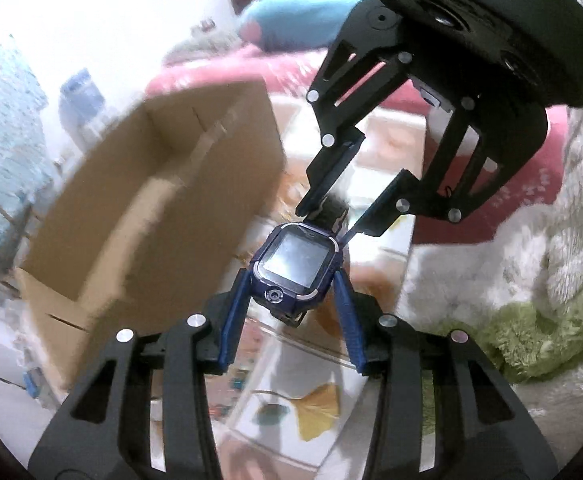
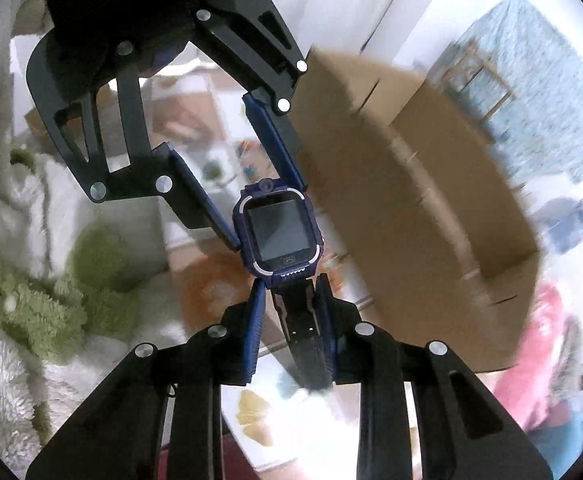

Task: Organize jewelry
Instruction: 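Lift the smartwatch with the right tool toward the cardboard box, then lower the watch into the box and open the right tool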

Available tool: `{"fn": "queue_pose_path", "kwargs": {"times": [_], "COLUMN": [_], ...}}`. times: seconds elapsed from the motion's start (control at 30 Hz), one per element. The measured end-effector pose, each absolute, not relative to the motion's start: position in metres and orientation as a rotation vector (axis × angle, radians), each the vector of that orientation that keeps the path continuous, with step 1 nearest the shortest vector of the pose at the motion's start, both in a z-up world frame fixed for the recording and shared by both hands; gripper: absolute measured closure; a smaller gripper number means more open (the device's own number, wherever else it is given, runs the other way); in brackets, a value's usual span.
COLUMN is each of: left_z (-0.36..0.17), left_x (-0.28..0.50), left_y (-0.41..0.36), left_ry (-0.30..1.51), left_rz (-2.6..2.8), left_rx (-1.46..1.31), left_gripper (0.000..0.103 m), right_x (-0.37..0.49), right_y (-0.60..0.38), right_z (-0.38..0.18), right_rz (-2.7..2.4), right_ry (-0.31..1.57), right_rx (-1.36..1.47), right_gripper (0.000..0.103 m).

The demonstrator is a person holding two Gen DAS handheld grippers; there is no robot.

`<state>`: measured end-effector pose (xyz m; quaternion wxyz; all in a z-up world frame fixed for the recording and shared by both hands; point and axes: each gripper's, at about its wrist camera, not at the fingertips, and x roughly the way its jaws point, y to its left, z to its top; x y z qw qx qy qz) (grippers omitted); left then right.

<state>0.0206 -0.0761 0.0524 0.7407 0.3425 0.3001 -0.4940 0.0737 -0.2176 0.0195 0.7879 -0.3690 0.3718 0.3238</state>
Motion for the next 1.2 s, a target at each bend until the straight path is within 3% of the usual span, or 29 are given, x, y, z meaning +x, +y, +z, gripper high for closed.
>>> {"fn": "queue_pose_path", "kwargs": {"times": [0.27,0.5,0.9,1.03,1.13,1.17,1.2], "left_z": [0.133,0.149,0.071,0.074,0.090,0.095,0.098], "left_x": [0.017,0.061,0.175,0.186,0.177,0.172,0.169], "left_y": [-0.055,-0.055,-0.047,-0.025,-0.005,0.003,0.008], "left_ry": [0.390,0.324,0.588,0.623,0.622,0.619,0.613], "left_rz": [-0.930,-0.792,-0.730,-0.688,-0.662,-0.658,-0.658], "left_rx": [0.823,0.888,0.813,0.713,0.594,0.550,0.523], "left_gripper": [0.062,0.061,0.061,0.061,0.061,0.060,0.060], "right_x": [0.060,0.098,0.227,0.257,0.262,0.262,0.261], "right_y": [-0.203,-0.190,-0.164,-0.166,-0.176,-0.179,-0.183], "right_z": [0.101,0.122,0.054,-0.001,-0.006,-0.002,0.000], "right_rz": [0.595,0.588,0.752,0.712,0.660,0.660,0.660], "right_ry": [0.541,0.446,0.651,0.804,0.835,0.851,0.871], "right_rx": [-0.921,-1.020,-1.003,-1.120,-1.137,-1.118,-1.116], "right_gripper": [0.078,0.078,0.080,0.081,0.081,0.089,0.090]}}
